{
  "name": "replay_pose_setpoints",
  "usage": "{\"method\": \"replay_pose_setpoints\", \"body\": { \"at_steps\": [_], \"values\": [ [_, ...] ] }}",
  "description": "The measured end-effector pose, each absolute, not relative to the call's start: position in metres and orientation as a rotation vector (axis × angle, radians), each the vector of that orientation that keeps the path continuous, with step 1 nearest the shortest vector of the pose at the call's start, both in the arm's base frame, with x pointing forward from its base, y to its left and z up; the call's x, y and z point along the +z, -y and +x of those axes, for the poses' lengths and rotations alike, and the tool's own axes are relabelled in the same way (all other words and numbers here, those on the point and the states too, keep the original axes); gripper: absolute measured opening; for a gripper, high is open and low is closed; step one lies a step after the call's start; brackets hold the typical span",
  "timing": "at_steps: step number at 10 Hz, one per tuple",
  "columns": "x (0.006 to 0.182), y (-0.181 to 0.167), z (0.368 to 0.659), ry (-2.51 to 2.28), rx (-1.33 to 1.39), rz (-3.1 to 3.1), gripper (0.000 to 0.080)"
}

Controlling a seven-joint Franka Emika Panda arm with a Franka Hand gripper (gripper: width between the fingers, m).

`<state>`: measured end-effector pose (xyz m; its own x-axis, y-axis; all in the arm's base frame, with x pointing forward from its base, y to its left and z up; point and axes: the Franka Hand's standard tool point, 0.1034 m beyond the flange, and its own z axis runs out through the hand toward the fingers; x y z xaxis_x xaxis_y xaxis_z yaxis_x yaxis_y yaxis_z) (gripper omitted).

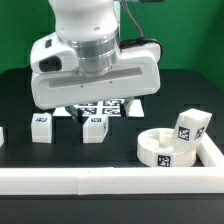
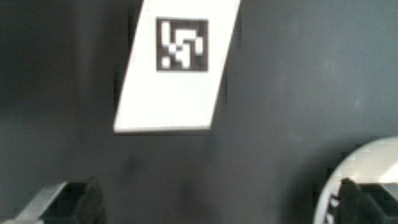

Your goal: Assemble stool

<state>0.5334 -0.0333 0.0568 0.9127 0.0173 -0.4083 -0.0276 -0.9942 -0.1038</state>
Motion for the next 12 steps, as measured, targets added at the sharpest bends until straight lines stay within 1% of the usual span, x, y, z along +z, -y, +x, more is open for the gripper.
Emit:
{"method": "replay_pose_setpoints", "body": {
  "at_steps": [1,3,5,6,7,8,12],
  "values": [
    [0.059,0.046,0.534,-0.108,0.771,-3.007,0.0649],
    [0.057,0.049,0.531,-0.112,0.999,-2.934,0.0649],
    [0.058,0.048,0.514,-0.114,1.409,-2.739,0.0649],
    [0.046,0.05,0.529,-0.105,1.412,-2.748,0.0649],
    [0.044,0.046,0.53,-0.104,1.391,-2.757,0.0649],
    [0.038,0.042,0.523,-0.112,1.411,-2.737,0.0649],
    [0.016,0.039,0.517,-0.134,1.393,-2.758,0.0649]
  ]
}}
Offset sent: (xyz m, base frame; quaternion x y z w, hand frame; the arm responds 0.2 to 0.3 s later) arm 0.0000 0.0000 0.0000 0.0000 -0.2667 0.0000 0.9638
